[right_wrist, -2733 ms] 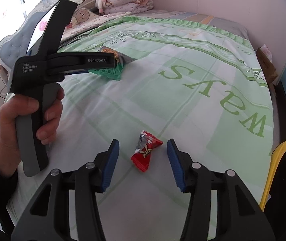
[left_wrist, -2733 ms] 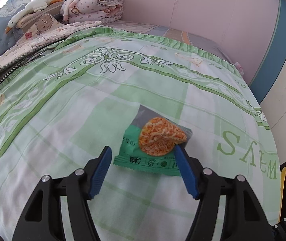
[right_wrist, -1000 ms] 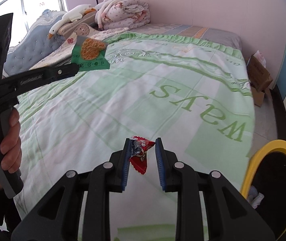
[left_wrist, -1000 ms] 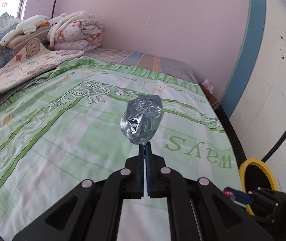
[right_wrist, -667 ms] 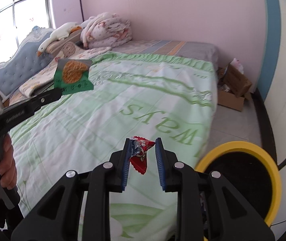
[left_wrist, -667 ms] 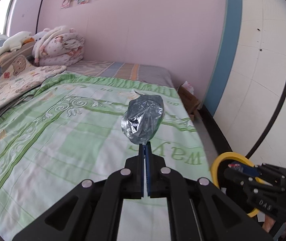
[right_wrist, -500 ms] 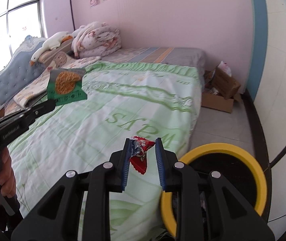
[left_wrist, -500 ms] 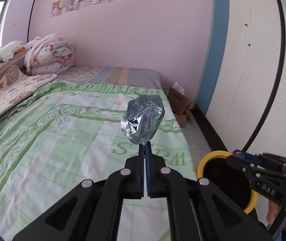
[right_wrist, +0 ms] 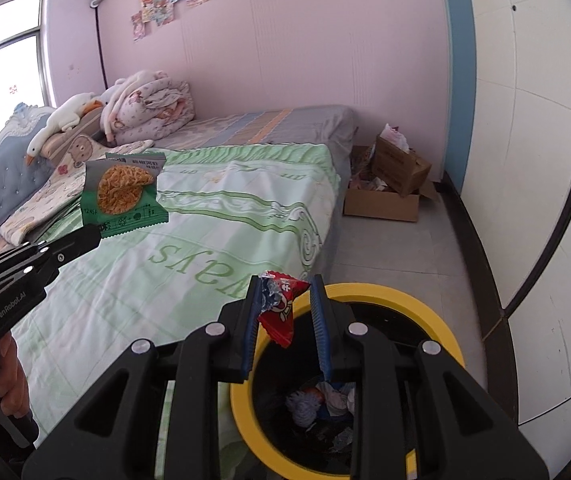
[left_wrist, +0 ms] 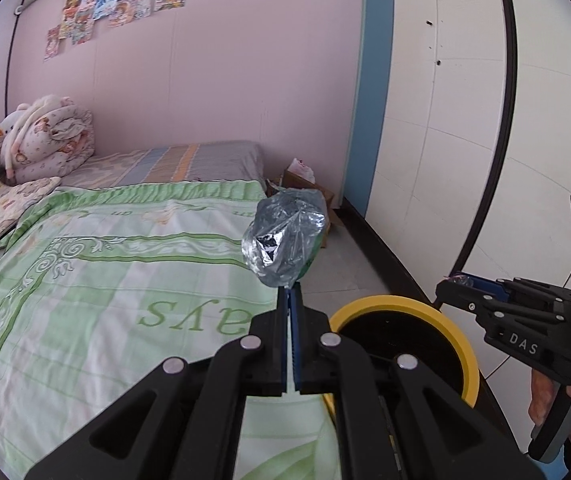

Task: Collect trash
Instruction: 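Carry the red wrapper and green snack packet over the bin, then open both tools to drop the wrapper and snack packet into the bin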

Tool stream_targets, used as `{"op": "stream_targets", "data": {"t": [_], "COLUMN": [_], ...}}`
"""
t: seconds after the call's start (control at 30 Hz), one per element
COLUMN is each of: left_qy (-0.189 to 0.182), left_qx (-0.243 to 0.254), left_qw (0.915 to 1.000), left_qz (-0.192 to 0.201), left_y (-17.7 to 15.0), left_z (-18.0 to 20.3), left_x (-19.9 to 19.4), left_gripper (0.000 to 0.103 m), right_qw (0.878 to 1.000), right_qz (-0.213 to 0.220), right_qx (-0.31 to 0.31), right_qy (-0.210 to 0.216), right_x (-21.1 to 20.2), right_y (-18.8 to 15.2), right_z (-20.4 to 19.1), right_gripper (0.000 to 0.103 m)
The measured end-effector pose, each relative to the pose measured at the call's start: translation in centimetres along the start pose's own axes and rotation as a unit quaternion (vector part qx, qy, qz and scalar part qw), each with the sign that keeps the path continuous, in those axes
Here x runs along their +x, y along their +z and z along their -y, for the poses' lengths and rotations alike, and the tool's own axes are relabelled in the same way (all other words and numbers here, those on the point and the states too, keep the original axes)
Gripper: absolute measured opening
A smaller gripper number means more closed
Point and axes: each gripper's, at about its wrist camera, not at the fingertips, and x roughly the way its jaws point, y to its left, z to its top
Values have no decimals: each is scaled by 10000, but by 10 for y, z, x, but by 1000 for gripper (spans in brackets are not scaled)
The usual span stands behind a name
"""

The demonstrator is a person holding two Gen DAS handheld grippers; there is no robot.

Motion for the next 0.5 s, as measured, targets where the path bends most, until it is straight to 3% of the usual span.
{"op": "stream_targets", "data": {"t": [0.5], "left_qy": [-361], "left_qx": [237], "left_qw": [9981], "left_qz": [-448], "left_y": [-9], "left_z": [55], "left_x": [67], "left_gripper": [1], "right_qw": [9970], "right_qz": [-308], "right_qx": [616], "right_qy": [-353], "right_x": [29], "right_y": [-21], "right_z": [72], "right_gripper": [24]}}
